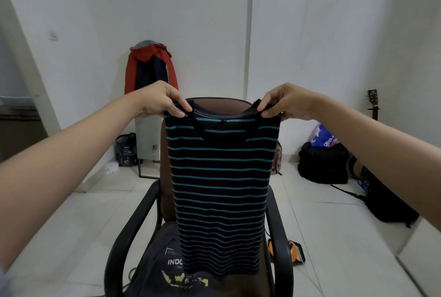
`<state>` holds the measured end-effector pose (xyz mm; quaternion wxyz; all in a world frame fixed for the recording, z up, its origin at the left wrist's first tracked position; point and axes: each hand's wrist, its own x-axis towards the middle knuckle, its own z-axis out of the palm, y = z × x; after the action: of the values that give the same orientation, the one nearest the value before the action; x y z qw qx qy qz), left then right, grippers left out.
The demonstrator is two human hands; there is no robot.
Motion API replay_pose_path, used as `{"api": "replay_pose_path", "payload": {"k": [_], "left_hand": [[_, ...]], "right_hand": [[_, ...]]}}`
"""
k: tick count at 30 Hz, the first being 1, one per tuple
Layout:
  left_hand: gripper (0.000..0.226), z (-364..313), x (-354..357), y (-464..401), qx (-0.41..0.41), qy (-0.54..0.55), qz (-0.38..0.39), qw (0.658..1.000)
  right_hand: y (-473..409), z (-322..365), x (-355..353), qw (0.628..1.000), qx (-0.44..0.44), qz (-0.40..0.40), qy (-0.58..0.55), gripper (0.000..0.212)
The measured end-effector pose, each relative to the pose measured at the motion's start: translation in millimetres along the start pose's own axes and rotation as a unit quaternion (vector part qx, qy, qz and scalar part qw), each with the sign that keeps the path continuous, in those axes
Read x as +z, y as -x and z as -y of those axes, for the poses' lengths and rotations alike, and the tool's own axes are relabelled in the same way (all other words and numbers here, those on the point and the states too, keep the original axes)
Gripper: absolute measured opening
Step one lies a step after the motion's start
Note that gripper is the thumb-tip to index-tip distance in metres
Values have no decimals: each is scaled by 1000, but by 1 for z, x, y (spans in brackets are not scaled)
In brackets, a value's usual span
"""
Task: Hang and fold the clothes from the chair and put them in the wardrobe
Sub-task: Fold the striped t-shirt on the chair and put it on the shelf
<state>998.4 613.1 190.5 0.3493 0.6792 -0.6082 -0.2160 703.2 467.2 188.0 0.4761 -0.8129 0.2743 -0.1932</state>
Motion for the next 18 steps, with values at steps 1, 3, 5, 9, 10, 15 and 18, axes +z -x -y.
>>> {"api": "replay_pose_path", "payload": {"k": [1, 3, 5, 9, 10, 15, 18], "left_hand": [[28, 3, 1, -4, -5, 3, -3, 1000], [24, 8, 3, -10, -17, 31, -2, 999], [21, 14, 6, -16, -23, 48, -4, 999], [21, 27, 12, -34, -18, 60, -13, 998], [21, 32, 12, -40, -17, 63, -18, 998], [17, 51, 18, -62, -20, 75, -35, 996], [18, 59, 20, -73, -27, 57, -60, 996]], "right_hand": [[-3, -2, -1, 1000, -1, -1, -13, 19], [-10, -8, -1, 1000, 1, -3, -29, 16], [-19, -13, -1, 999, 4, 0, -33, 14], [-41, -25, -3, 999, 2, -6, -40, 15], [-47, -30, -2, 999, -2, -10, -42, 15], [-74, -53, 4, 998, -27, -27, -41, 15], [-91, -66, 5, 998, -34, -41, -34, 16]]}}
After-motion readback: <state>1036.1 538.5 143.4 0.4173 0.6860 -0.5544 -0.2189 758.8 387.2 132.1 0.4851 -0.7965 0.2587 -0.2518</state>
